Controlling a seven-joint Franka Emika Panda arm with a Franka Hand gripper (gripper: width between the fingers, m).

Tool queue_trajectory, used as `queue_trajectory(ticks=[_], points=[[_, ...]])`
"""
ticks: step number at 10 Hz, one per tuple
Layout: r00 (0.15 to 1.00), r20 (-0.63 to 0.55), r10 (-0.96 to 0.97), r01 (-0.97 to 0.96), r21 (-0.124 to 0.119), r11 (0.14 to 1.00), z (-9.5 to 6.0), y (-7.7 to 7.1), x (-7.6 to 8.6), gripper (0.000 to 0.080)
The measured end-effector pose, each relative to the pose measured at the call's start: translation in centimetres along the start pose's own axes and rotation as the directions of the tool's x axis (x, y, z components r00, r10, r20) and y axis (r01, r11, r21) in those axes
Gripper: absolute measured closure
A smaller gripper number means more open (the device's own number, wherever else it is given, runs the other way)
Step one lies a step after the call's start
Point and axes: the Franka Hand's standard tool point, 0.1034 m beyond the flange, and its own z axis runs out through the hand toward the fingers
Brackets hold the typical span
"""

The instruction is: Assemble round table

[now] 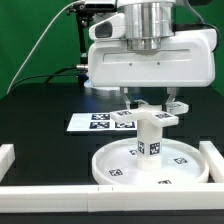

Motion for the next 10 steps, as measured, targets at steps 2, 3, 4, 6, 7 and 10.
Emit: queue_trajectory(ticks=[2,3,4,6,7,10], points=[[0.979,0.007,0.205,-0.205,0.003,0.979,0.0,0.1,0.0,0.0357],[0.967,0.008,0.253,-0.253,0.004,0.967,0.0,0.1,0.0,0.0357],[0.956,0.002,0.294,-0.294,0.004,0.956,0.0,0.1,0.0,0.0357],[0.965,-0.004,0.261,-0.261,0.006,0.965,0.1,0.1,-0.1,0.0199],[0.967,-0.002,0.256,-0.256,0.005,0.967,0.1,0.1,-0.1,0.0199],[0.995,0.023,0.102,-0.102,0.012,0.995,-1.2,-0.7,-0.1,0.0152]])
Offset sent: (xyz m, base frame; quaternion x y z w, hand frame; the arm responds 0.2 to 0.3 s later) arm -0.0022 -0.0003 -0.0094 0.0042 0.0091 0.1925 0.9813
